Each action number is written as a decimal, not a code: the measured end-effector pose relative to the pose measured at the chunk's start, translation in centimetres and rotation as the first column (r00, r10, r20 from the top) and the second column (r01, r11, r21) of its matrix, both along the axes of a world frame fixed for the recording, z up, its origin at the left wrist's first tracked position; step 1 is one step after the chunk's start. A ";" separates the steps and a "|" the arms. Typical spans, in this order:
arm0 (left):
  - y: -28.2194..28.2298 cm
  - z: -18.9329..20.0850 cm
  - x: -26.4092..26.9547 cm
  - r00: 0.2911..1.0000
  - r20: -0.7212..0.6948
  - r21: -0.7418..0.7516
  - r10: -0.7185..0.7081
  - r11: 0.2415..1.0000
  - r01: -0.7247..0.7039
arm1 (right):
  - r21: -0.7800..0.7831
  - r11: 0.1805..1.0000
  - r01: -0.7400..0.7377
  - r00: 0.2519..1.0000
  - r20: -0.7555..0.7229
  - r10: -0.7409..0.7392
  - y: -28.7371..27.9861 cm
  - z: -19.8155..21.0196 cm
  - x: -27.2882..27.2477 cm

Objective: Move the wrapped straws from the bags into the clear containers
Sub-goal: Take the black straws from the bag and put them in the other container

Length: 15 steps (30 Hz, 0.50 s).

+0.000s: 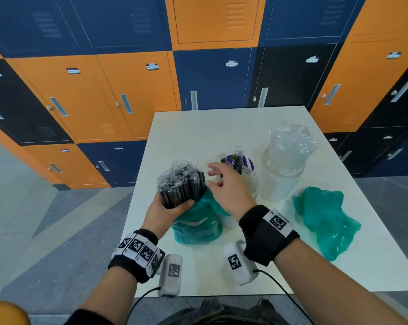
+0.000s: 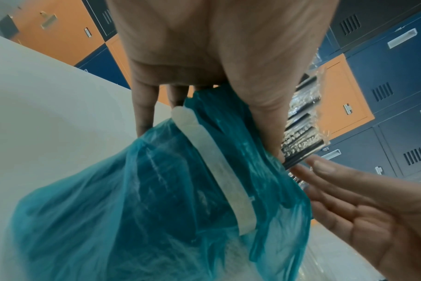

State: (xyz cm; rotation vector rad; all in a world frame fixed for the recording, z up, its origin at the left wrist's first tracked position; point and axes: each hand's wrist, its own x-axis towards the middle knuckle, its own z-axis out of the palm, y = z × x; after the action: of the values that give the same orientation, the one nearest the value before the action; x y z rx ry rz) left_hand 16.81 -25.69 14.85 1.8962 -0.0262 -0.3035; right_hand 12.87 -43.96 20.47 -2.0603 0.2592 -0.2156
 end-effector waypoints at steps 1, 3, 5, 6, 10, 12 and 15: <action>0.1 -0.1 0.0 1.000 -0.004 -0.004 -0.011 1.000 0.011 | 0.012 0.999 -0.032 0.998 -0.051 0.033 0.4 -0.2 0.0; 0.1 -0.4 0.1 1.000 -0.016 -0.017 -0.020 1.000 0.020 | 0.016 0.998 -0.062 0.992 -0.112 0.064 0.9 -0.6 0.0; 0.2 -0.4 0.0 1.000 -0.020 -0.025 -0.015 1.000 0.014 | -0.029 0.998 -0.057 0.991 -0.121 0.053 1.3 -0.9 0.0; 0.2 -0.5 0.0 1.000 -0.022 -0.026 -0.010 1.000 0.010 | -0.069 0.996 -0.057 0.992 -0.118 0.049 1.5 -1.0 0.0; 0.3 -0.4 0.0 1.000 -0.026 -0.012 -0.002 1.000 0.002 | -0.163 0.984 -0.068 0.995 -0.089 0.054 1.6 -1.4 -0.1; 0.2 -0.2 -0.1 1.000 -0.018 0.003 0.003 1.000 -0.003 | -0.163 0.986 -0.040 0.998 -0.044 0.034 1.5 -1.4 -0.3; -0.1 0.1 -0.2 1.000 0.011 0.031 0.008 0.999 -0.009 | -0.101 0.995 0.011 1.000 0.005 -0.010 1.4 -1.3 -0.7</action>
State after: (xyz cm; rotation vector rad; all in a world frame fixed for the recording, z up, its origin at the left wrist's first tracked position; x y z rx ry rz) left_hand 16.59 -25.80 15.00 1.9283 -0.0209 -0.2890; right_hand 12.19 -42.58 19.18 -2.1591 0.2612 -0.2435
